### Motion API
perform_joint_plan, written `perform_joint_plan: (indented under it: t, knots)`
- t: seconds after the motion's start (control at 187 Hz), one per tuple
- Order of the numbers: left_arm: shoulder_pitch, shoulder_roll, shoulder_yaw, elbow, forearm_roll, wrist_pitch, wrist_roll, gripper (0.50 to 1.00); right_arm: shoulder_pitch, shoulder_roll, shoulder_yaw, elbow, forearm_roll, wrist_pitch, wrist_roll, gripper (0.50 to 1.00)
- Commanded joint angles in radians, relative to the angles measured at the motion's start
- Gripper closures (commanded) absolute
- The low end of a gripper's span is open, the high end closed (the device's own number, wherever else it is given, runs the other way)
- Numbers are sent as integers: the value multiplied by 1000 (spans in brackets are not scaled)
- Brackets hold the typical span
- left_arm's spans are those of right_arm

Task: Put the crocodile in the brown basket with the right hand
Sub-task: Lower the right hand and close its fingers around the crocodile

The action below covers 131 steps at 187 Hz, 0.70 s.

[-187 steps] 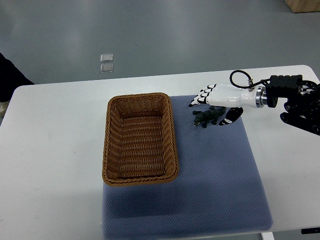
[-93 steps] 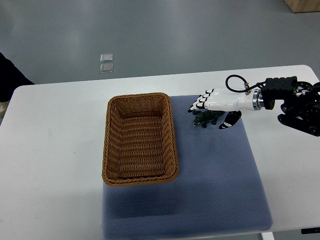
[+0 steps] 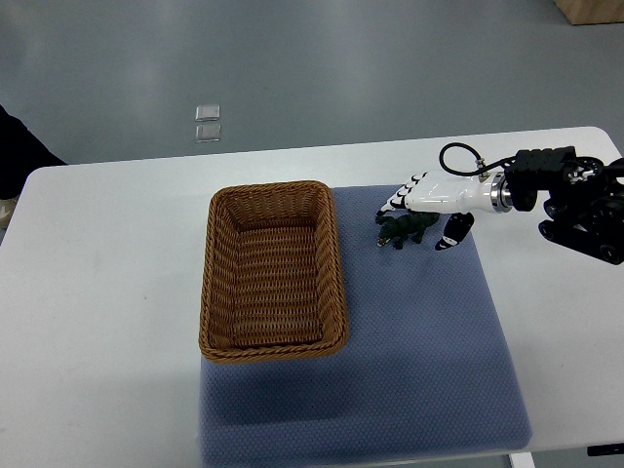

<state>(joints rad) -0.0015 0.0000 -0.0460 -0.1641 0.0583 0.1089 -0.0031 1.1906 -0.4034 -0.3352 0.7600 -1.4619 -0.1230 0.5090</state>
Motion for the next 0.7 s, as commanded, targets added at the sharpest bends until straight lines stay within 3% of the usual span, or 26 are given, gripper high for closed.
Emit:
perform_joint_plan:
  t: [0.0,0.306,0.697]
  knots:
    - [0,0,0,0,0,0,0,500,0,0,9,-2,3,16,-21,579]
    - [0,0,0,0,0,0,0,500,0,35,12,-22,3,31,-46,587]
    - [0,0,0,0,0,0,0,500,-2,52,9,-42,-9,33,-60,666]
